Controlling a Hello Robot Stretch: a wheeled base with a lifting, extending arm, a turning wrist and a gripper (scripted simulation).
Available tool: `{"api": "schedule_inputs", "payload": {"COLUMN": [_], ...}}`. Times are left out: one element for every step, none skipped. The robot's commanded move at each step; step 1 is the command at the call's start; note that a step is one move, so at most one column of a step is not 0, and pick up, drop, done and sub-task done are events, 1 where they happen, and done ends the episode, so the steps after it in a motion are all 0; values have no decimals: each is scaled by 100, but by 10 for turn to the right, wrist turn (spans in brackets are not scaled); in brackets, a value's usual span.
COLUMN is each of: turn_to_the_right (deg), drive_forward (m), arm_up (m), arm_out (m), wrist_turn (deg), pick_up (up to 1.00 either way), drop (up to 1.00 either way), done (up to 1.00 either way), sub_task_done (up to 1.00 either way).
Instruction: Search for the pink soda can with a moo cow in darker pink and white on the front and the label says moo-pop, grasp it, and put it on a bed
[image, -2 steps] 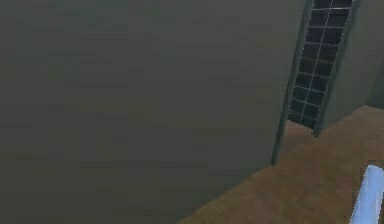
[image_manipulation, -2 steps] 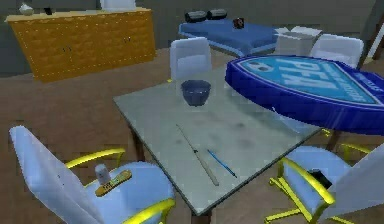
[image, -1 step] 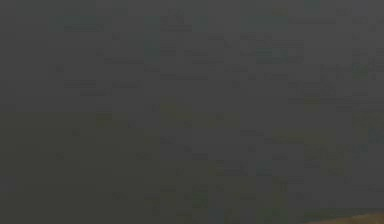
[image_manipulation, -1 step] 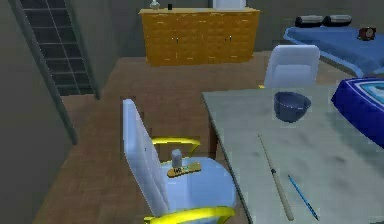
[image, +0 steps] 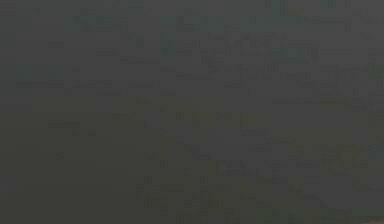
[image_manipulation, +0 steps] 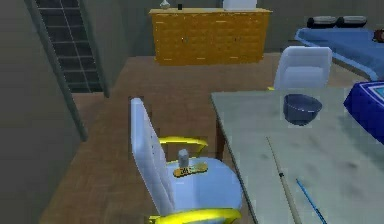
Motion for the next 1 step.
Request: {"api": "schedule_inputs", "payload": {"turn_to_the_right": [450], "drive_forward": [0], "arm_up": [0], "arm_out": [0], "wrist_turn": [0], "pick_up": [0], "drop": [0], "done": [0], "sub_task_done": [0]}}
